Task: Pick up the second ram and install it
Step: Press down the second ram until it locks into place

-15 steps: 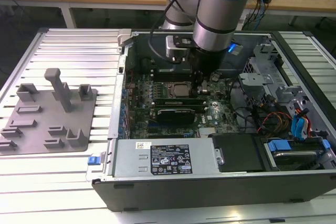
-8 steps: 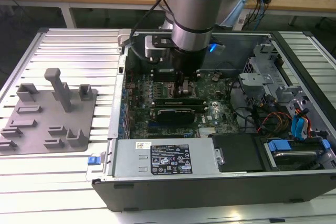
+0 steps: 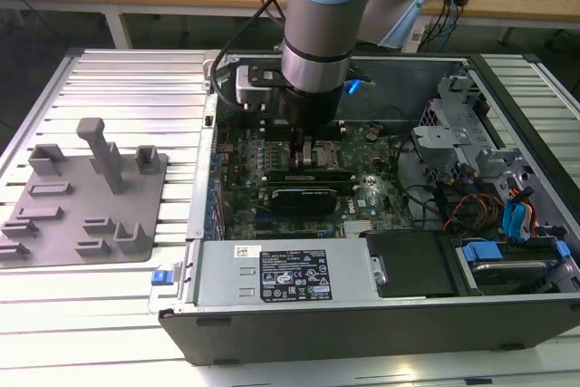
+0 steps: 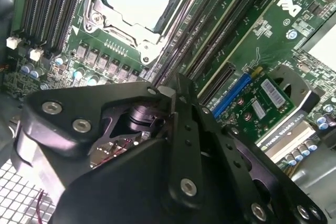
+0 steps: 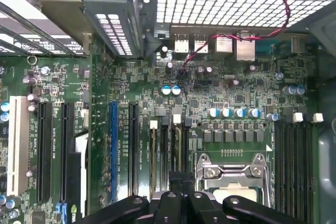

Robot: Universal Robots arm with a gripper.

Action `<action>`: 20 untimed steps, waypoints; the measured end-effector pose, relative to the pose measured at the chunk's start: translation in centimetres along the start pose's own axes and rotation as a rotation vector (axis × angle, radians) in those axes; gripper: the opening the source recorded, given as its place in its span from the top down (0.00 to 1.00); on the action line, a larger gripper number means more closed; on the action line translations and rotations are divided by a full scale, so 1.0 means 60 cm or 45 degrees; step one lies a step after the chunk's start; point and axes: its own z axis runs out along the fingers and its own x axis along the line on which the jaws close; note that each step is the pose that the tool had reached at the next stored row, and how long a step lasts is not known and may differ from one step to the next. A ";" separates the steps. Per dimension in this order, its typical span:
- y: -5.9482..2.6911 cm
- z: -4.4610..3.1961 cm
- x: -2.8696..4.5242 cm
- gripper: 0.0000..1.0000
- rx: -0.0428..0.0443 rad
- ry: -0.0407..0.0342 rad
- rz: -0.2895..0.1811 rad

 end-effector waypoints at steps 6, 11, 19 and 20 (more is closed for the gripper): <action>0.002 0.011 0.001 0.92 0.000 0.0001 0.000; 0.002 0.016 0.001 0.92 0.000 0.0002 0.000; 0.003 -0.020 -0.001 0.92 0.000 0.0002 0.000; 0.003 -0.021 -0.001 0.92 0.000 -0.0007 0.000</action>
